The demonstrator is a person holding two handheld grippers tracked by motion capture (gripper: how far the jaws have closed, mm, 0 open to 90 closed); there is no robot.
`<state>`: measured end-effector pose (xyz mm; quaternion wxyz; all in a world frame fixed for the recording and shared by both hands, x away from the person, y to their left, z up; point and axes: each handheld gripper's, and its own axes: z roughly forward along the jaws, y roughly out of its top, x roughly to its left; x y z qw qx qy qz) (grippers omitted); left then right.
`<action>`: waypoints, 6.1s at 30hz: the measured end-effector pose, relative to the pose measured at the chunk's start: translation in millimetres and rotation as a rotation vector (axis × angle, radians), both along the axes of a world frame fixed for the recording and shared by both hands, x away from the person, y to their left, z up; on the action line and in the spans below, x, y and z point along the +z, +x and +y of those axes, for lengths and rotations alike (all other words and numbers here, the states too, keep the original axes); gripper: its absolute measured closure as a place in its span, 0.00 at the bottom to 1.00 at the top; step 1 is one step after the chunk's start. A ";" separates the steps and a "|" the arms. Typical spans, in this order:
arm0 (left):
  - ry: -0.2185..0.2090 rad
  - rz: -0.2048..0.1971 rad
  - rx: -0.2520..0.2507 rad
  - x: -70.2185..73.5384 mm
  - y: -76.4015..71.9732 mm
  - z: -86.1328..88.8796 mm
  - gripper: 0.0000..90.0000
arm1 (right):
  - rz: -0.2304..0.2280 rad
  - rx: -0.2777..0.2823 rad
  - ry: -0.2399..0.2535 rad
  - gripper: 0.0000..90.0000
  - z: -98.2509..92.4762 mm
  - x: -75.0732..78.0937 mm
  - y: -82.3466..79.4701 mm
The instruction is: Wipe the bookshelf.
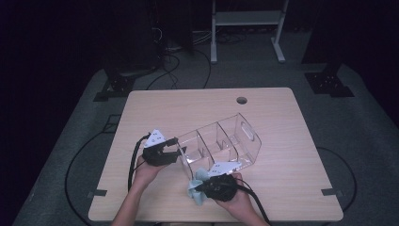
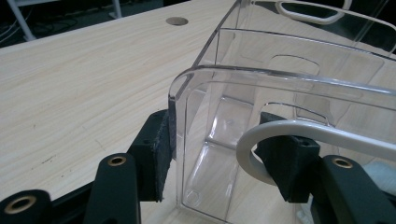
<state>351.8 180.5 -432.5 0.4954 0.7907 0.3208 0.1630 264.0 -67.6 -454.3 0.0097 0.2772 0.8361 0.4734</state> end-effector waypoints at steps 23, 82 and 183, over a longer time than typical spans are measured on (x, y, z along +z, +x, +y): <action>0.011 0.001 -0.073 14.4 -59.5 12.8 0.37 | 0.010 -0.142 0.081 0.94 -80.9 21.8 7.9; 0.059 -0.031 -0.100 8.8 -68.0 -15.8 0.55 | -0.004 -0.313 0.016 0.94 -120.5 12.2 37.4; -0.031 0.014 0.114 -6.1 -38.5 58.5 0.35 | 0.047 -0.617 0.046 0.72 -275.2 23.0 38.2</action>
